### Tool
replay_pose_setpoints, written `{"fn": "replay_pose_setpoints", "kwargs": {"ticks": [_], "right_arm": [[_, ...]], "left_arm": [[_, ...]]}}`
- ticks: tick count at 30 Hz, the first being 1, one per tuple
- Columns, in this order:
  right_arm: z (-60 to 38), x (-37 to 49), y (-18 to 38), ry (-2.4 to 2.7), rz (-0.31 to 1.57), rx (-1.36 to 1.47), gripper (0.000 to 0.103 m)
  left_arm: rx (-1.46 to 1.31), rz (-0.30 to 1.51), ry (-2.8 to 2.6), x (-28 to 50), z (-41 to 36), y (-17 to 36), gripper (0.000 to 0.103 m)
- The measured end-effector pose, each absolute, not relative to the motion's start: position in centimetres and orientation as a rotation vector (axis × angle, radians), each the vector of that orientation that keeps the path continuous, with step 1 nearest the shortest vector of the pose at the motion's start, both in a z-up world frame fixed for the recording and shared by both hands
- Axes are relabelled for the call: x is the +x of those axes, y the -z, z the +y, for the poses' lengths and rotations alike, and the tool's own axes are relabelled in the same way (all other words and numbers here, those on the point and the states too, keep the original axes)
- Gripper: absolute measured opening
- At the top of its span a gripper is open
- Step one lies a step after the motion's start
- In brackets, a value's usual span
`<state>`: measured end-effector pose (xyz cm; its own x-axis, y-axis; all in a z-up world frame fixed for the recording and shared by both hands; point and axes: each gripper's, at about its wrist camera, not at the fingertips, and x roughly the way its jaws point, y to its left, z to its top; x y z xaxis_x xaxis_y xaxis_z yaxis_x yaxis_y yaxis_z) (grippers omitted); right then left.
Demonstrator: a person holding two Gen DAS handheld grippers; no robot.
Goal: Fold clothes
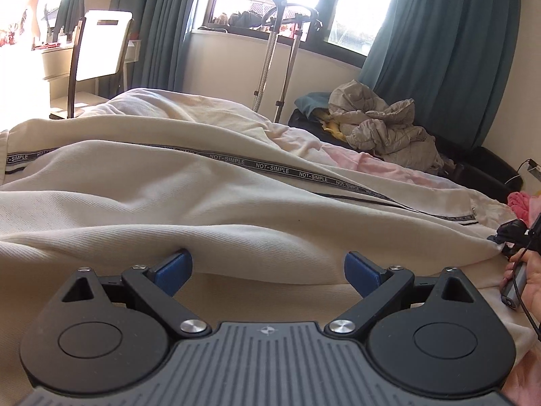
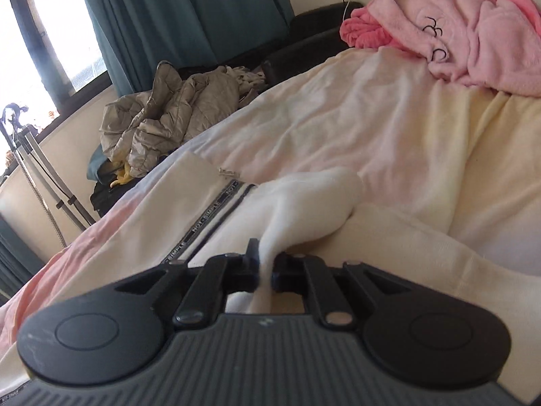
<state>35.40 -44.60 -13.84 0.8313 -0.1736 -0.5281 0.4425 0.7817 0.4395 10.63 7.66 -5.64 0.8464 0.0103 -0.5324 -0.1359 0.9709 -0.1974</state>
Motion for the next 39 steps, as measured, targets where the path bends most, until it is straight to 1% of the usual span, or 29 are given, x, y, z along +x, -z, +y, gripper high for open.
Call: {"fn": "replay_pose_setpoints", "kwargs": {"ticks": [2, 3, 4, 6, 7, 8, 9, 12, 14, 18, 21, 22, 23, 24, 25, 26, 31, 34, 36, 39], "right_arm": [[-45.7, 35.1, 14.9, 0.312, 0.464, 0.672, 0.02], [-46.2, 35.3, 15.0, 0.311, 0.454, 0.711, 0.03], [-46.7, 35.6, 15.1, 0.314, 0.441, 0.74, 0.036], [-47.4, 36.2, 14.7, 0.336, 0.412, 0.761, 0.037], [-47.7, 36.6, 14.5, 0.35, 0.41, 0.766, 0.036], [-48.0, 36.9, 14.1, 0.366, 0.407, 0.762, 0.03], [-48.1, 37.2, 13.2, 0.377, 0.397, 0.731, 0.004], [-47.3, 37.0, 11.4, 0.371, 0.333, 0.59, 0.003], [-47.5, 36.7, 12.1, 0.409, 0.373, 0.585, 0.003], [-48.0, 36.2, 15.0, 0.449, 0.528, 0.577, 0.004], [-48.1, 35.4, 14.4, 0.419, 0.539, 0.583, 0.009], [-47.9, 35.1, 13.9, 0.409, 0.547, 0.572, 0.014], [-47.5, 34.6, 13.2, 0.392, 0.552, 0.55, 0.017], [-47.1, 34.0, 12.6, 0.379, 0.553, 0.527, 0.025], [-46.6, 33.3, 12.0, 0.365, 0.553, 0.509, 0.035], [-46.0, 32.3, 11.4, 0.346, 0.555, 0.49, 0.038], [-42.8, 26.2, 8.7, 0.239, 0.544, 0.407, 0.038], [-41.2, 22.4, 7.4, 0.176, 0.529, 0.37, 0.038], [-40.7, 20.5, 6.3, 0.141, 0.535, 0.394, 0.038], [-40.3, 18.0, 4.7, 0.116, 0.511, 0.426, 0.038]], "left_arm": [[-0.223, 0.565, -0.083, 10.9, 7.4, 5.9, 0.098], [-0.218, 0.569, -0.085, 11.1, 7.3, 6.0, 0.098], [-0.21, 0.572, -0.086, 11.3, 7.2, 6.1, 0.098], [-0.202, 0.575, -0.09, 11.6, 7.0, 6.3, 0.098], [-0.198, 0.577, -0.092, 11.8, 7.0, 6.5, 0.098], [-0.197, 0.58, -0.093, 12.0, 7.0, 6.6, 0.098], [-0.195, 0.581, -0.094, 12.0, 7.0, 6.7, 0.098], [-0.187, 0.582, -0.096, 12.2, 6.9, 6.8, 0.098], [-0.181, 0.581, -0.096, 12.2, 6.9, 6.8, 0.098], [-0.179, 0.576, -0.092, 12.0, 7.0, 6.5, 0.098], [-0.184, 0.562, -0.096, 11.8, 7.2, 6.0, 0.098], [-0.185, 0.561, -0.096, 11.7, 7.3, 5.9, 0.098], [-0.186, 0.558, -0.095, 11.7, 7.3, 5.7, 0.098], [-0.185, 0.553, -0.096, 11.5, 7.4, 5.5, 0.098], [-0.185, 0.549, -0.097, 11.4, 7.4, 5.4, 0.098], [-0.183, 0.545, -0.098, 11.2, 7.4, 5.3, 0.098], [-0.186, 0.548, -0.103, 10.4, 7.9, 4.9, 0.098], [-0.148, 0.506, -0.111, 9.4, 8.1, 4.0, 0.098], [-0.107, 0.476, -0.126, 8.5, 8.1, 3.4, 0.098], [-0.118, 0.472, -0.134, 7.7, 8.7, 2.9, 0.098]]}}
